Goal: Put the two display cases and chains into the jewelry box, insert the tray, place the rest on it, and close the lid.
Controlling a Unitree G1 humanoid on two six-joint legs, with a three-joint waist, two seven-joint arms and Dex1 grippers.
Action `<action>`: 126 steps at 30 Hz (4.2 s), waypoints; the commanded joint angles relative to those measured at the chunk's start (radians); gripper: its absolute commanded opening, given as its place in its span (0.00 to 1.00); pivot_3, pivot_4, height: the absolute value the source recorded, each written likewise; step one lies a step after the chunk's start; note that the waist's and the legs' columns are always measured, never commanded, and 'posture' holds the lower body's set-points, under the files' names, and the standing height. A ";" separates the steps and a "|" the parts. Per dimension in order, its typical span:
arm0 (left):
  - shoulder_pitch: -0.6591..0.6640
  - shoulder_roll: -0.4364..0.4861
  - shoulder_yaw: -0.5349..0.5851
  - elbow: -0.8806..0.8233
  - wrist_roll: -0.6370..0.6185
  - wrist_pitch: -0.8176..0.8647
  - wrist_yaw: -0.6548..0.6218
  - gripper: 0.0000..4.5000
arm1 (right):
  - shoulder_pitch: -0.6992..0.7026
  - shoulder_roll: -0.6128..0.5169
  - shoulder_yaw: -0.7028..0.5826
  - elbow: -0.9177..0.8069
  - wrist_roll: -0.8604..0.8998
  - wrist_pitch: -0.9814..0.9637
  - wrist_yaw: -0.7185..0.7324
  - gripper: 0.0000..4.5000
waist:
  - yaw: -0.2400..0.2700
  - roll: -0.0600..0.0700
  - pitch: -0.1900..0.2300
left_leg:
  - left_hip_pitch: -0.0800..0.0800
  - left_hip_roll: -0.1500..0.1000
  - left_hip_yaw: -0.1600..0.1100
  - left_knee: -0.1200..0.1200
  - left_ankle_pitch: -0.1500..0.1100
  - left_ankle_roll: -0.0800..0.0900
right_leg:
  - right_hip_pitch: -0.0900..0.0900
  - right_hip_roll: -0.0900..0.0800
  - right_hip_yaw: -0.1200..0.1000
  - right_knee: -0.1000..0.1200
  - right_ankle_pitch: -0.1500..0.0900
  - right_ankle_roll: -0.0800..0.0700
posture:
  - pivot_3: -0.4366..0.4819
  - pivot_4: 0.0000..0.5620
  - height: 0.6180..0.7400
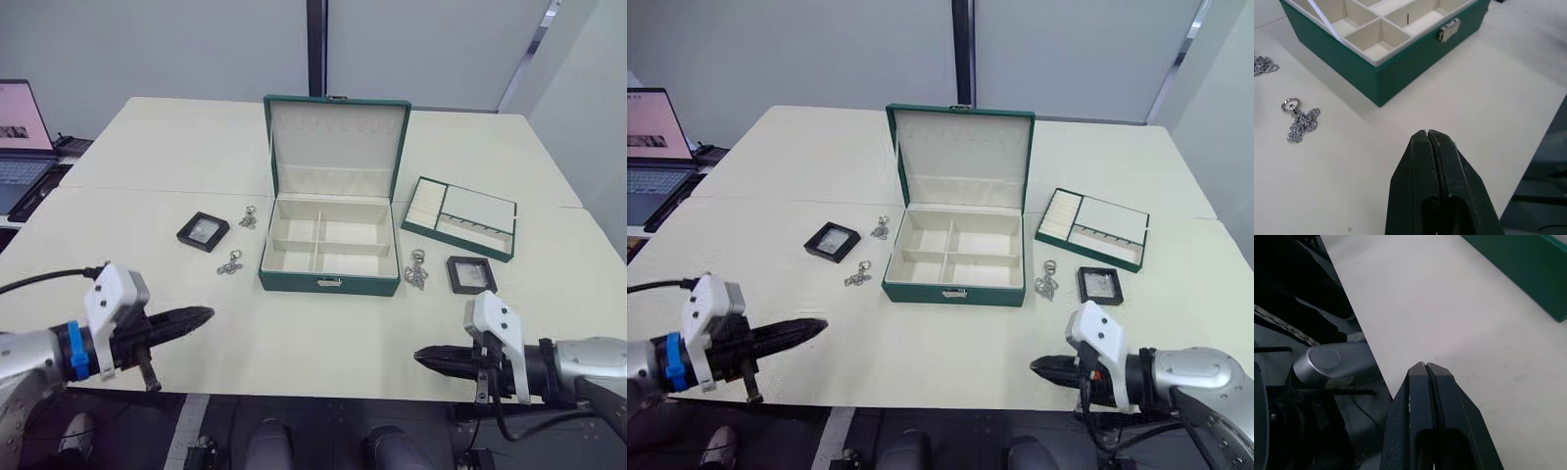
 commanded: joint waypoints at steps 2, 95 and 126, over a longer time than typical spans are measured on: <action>-0.021 0.018 -0.019 -0.016 -0.002 -0.044 0.024 0.00 | 0.015 -0.029 0.014 0.005 -0.015 -0.086 0.010 0.00 | 0.000 -0.001 0.000 | 0.000 0.000 0.000 0.000 0.000 0.000 | -0.001 0.000 0.000 0.000 0.000 0.000 | 0.48 0.27 1.00; -1.538 0.051 -1.142 1.757 1.134 -1.090 -0.132 1.00 | -0.631 0.077 0.179 0.089 0.240 -0.068 -0.370 0.99 | -0.002 0.002 0.001 | -0.011 0.003 0.006 0.001 0.002 -0.002 | -0.012 0.001 0.003 0.006 0.000 0.000 | 0.48 0.27 1.00; -1.574 0.036 -1.103 1.786 1.116 -1.037 -0.236 0.01 | -0.613 0.061 0.177 0.083 0.256 -0.074 -0.396 1.00 | -0.002 0.002 0.001 | -0.011 0.002 0.005 0.002 0.003 -0.002 | -0.013 0.001 0.001 0.011 0.000 0.000 | 0.48 0.27 1.00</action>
